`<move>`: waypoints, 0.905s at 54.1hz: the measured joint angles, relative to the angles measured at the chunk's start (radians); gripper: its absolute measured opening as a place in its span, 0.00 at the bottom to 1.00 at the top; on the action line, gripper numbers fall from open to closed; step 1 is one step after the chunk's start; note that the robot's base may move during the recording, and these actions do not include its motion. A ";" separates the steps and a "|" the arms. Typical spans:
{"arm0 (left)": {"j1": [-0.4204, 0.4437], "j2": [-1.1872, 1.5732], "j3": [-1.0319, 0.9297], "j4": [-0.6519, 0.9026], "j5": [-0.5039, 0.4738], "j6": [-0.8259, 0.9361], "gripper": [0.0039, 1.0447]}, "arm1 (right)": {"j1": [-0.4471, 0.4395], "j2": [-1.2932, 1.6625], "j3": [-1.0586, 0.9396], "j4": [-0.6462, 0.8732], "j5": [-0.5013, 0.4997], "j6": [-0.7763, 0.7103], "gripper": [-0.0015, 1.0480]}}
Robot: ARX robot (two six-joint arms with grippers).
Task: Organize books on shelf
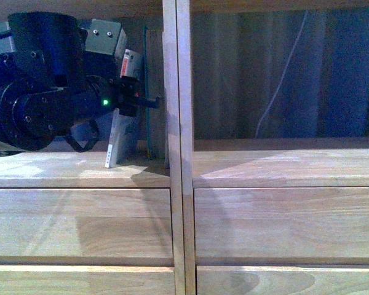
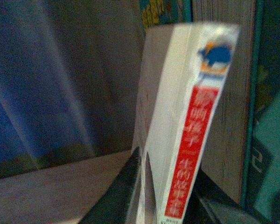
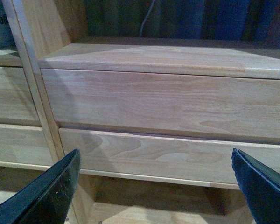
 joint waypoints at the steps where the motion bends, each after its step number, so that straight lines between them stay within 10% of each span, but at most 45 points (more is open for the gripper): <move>1: -0.001 0.001 -0.003 0.000 0.000 0.000 0.35 | 0.000 0.000 0.000 0.000 0.000 0.000 0.93; 22: 0.025 -0.100 -0.172 -0.034 0.040 -0.108 0.95 | 0.000 0.000 0.000 0.000 0.000 0.000 0.93; 49: 0.106 -0.724 -0.742 -0.039 0.285 -0.277 0.93 | 0.000 0.000 0.000 0.000 0.000 0.000 0.93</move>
